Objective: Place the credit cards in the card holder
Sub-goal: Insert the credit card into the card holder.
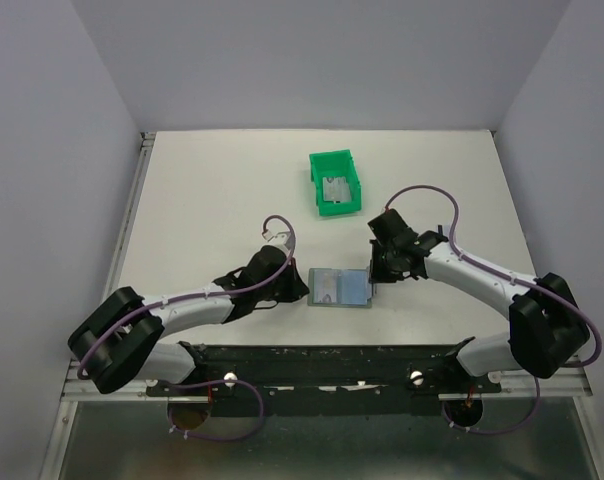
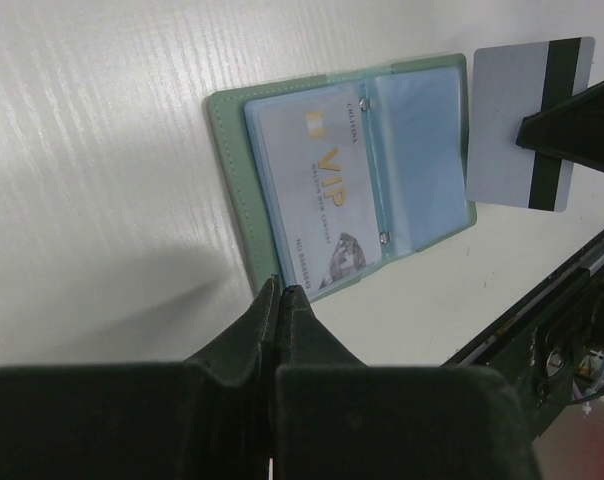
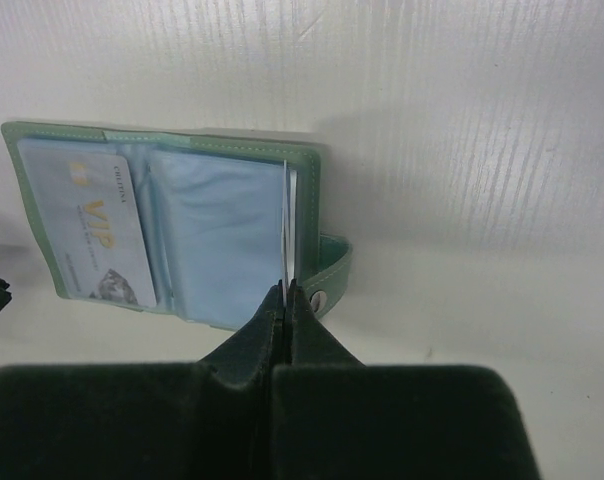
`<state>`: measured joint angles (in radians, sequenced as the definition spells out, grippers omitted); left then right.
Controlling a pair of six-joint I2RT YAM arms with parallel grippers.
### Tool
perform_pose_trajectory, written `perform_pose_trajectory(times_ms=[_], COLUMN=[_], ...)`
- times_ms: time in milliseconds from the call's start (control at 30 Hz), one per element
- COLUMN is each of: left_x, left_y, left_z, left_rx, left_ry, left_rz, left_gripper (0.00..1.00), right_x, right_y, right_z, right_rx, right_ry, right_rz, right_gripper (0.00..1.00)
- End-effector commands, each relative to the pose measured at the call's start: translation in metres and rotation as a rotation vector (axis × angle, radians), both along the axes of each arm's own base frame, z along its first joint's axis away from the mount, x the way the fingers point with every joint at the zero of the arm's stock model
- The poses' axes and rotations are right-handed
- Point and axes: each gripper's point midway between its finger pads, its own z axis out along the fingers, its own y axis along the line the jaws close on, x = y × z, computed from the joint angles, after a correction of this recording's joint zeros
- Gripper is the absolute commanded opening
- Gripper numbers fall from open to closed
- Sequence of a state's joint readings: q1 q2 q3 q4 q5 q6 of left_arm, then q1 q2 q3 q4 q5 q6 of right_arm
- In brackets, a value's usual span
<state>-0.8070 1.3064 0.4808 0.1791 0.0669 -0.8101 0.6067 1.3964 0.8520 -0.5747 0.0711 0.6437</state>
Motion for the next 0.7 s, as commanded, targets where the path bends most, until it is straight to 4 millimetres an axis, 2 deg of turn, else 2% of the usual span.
perform_pose_trajectory(times_ms=[0,367,667], left_x=[0.002,0.001,0.000], left_y=[-0.009,-0.013,-0.012], left_z=[0.003,-0.005,-0.011], left_rx=[-0.020,-0.016,-0.013], left_ry=[-0.011,0.011,0.022], left_rz=[-0.037,-0.052,-0.052], left_gripper=[0.00,0.00,0.00], right_x=[0.006,0.007,0.008], right_y=[-0.008,-0.005,0.010], right_z=[0.002,-0.002,0.004], right_rx=[-0.052,-0.045,0.044], right_ry=[-0.005,0.007,-0.016], right_rz=[-0.007,-0.003,0.023], right_gripper=[0.00,0.00,0.00])
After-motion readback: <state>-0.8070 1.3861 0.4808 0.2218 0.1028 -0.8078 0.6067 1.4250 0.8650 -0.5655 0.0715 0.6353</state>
